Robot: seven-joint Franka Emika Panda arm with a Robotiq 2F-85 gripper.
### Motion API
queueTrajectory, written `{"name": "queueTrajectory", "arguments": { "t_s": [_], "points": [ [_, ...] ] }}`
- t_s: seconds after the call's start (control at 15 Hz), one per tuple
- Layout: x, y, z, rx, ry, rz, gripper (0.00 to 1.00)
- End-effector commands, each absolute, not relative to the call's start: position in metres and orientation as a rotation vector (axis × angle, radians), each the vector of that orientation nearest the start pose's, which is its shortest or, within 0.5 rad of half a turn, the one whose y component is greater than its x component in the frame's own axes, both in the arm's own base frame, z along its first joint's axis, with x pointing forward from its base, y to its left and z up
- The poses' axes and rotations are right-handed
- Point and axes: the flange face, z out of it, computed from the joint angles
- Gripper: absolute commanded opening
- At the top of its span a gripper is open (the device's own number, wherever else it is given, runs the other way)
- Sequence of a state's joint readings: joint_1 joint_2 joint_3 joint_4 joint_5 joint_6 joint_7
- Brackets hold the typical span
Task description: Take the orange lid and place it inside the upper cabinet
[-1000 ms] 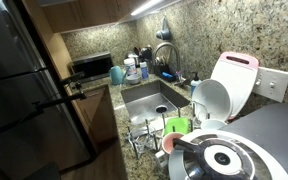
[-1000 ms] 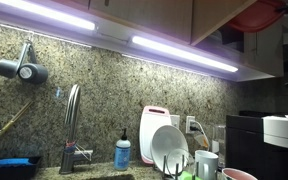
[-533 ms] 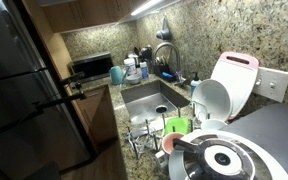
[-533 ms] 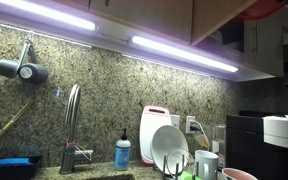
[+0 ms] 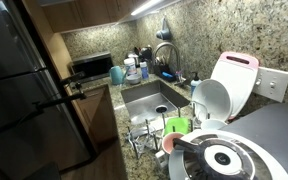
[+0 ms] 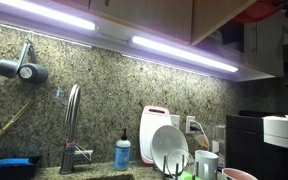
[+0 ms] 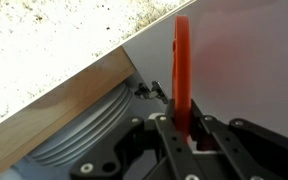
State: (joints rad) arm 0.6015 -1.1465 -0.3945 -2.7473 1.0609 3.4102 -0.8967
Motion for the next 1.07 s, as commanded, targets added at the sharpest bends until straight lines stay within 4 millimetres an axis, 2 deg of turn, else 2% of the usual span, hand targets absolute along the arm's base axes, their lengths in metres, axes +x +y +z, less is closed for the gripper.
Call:
{"name": "queueTrajectory", "arguments": {
  "t_s": [0.0,0.13,0.27,0.4,0.47,0.87,0.93,1.0],
  "points": [
    [0.304,-0.092,0.601,-1.888,0.421,-1.661,0.04],
    [0.308,-0.094,0.599,-1.855,0.477,-1.58,0.04],
    [0.305,-0.103,0.603,-1.798,0.572,-1.573,0.04],
    [0.303,-0.106,0.604,-1.778,0.587,-1.569,0.04],
    [0.301,-0.103,0.597,-1.816,0.537,-1.585,0.14],
    [0.302,-0.106,0.599,-1.805,0.547,-1.585,0.14],
    [0.302,-0.106,0.599,-1.805,0.547,-1.585,0.04],
    [0.303,-0.105,0.599,-1.798,0.564,-1.573,0.04]
  ]
}}
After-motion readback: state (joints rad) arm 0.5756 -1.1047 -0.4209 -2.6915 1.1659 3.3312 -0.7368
